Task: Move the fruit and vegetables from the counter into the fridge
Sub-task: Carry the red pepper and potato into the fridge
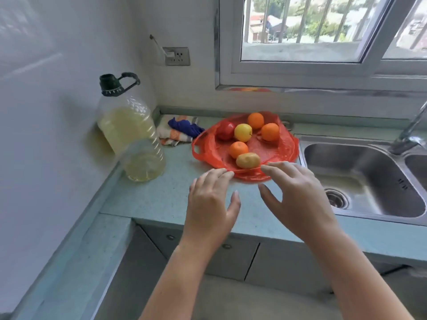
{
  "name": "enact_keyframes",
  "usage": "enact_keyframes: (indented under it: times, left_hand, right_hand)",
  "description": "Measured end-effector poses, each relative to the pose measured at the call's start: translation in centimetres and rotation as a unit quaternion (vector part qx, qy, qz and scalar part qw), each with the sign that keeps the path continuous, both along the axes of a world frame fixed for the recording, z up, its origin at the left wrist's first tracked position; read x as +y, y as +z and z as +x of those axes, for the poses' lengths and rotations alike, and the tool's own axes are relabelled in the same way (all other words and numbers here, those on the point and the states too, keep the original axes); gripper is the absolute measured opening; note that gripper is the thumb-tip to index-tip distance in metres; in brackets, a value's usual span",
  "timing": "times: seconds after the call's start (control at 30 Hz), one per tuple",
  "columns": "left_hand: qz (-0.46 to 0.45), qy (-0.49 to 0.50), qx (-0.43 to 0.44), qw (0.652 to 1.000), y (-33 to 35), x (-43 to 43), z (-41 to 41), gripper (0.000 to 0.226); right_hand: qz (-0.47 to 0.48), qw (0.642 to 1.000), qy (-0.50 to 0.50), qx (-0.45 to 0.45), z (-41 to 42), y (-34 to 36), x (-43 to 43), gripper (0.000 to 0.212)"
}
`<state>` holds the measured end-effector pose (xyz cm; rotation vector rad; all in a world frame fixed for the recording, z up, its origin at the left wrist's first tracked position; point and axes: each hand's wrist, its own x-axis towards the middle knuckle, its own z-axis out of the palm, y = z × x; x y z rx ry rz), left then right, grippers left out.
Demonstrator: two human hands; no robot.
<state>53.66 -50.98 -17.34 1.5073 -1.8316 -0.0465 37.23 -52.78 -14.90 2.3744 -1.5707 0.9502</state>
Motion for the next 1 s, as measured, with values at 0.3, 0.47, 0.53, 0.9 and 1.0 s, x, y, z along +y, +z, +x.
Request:
enact_keyframes:
  times: [0.3, 0.47, 0.53, 0.9, 1.0]
  left_hand:
    - [0.068, -0.047, 0.013, 0.997, -2.5, -9.5, 2.5, 0.048]
    - [0.092, -0.046, 0.008, 0.995, -4.7, -15.3, 2.4, 0.049]
    - [0.106, -0.039, 0.010, 0.994, -5.6, -17.8, 2.2, 0.050]
    - [0.185, -0.009, 0.015, 0.983, -11.0, -29.6, 1.5, 0.041]
    - [0.198, 0.002, 0.010, 0.980, -12.1, -31.9, 1.6, 0.042]
  right_hand:
    - [0.028, 0.999, -0.038, -0.006, 1.4, -1.7, -8.3, 0.031]
    - [0.076, 0.996, -0.048, -0.006, 0.5, -3.8, -14.0, 0.033]
    - [0.102, 0.994, -0.041, -0.002, 0.1, -5.0, -16.6, 0.035]
    - [0.256, 0.966, 0.036, -0.026, -1.9, -13.4, -27.2, 0.039]
    - [0.290, 0.955, 0.061, -0.024, -2.3, -15.0, -28.8, 0.043]
